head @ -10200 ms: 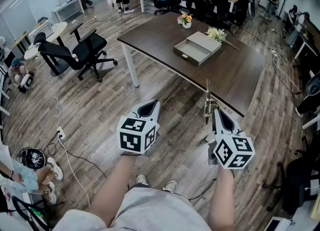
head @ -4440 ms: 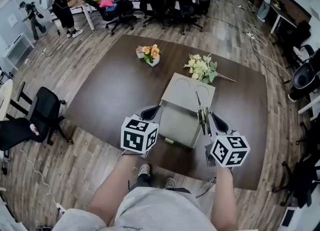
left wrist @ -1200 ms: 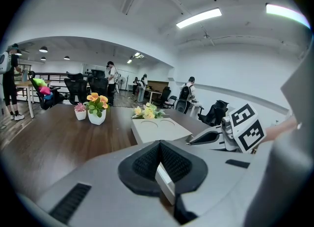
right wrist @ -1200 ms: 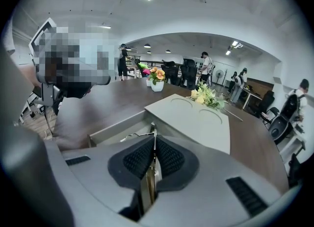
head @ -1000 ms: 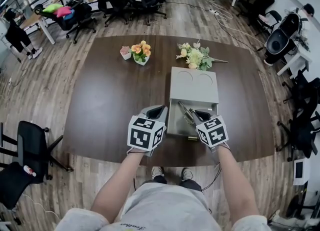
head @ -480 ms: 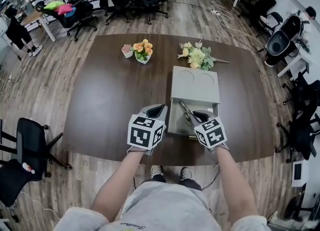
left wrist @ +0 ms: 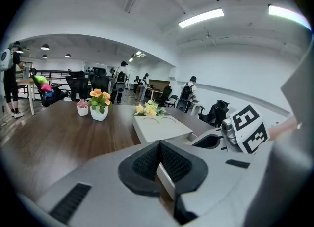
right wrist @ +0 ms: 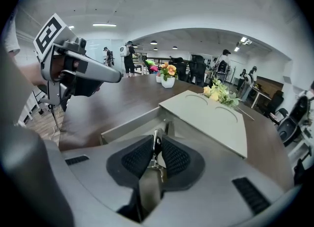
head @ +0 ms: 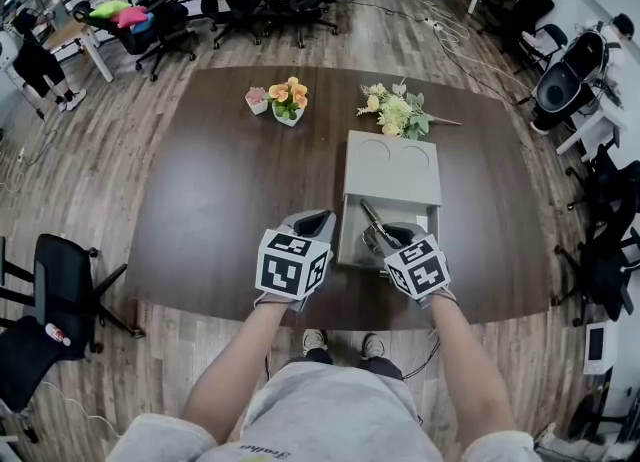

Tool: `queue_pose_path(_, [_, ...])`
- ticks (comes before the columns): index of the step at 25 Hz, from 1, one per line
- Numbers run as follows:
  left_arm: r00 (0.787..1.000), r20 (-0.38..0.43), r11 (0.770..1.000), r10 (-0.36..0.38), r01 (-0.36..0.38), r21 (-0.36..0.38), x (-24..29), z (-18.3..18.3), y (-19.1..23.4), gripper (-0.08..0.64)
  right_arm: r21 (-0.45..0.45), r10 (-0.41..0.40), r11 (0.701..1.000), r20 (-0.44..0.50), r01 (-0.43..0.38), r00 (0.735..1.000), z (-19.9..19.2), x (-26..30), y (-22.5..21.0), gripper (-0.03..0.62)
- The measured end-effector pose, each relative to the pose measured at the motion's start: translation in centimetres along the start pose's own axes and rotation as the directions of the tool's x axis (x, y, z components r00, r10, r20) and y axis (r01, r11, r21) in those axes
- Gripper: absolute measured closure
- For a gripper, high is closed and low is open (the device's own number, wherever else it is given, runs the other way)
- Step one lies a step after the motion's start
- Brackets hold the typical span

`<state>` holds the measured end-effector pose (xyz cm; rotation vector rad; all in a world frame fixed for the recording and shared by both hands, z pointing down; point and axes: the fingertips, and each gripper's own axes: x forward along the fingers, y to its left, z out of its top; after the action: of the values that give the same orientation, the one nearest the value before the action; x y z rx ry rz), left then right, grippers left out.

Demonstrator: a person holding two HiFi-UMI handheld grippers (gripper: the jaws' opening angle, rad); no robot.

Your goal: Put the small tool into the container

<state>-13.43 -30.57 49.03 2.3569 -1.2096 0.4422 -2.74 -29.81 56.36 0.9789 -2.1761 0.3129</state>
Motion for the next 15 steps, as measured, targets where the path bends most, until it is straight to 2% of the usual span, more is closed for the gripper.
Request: queue_pose_path(15, [1.0, -0.017, 1.0, 0.009, -0.009, 0.0, 0.15, -0.69, 0.42, 0.561, 0.002, 0.043, 0.999, -0.016, -0.043, 0.999, -0.31, 0.67, 0.87, 0.534])
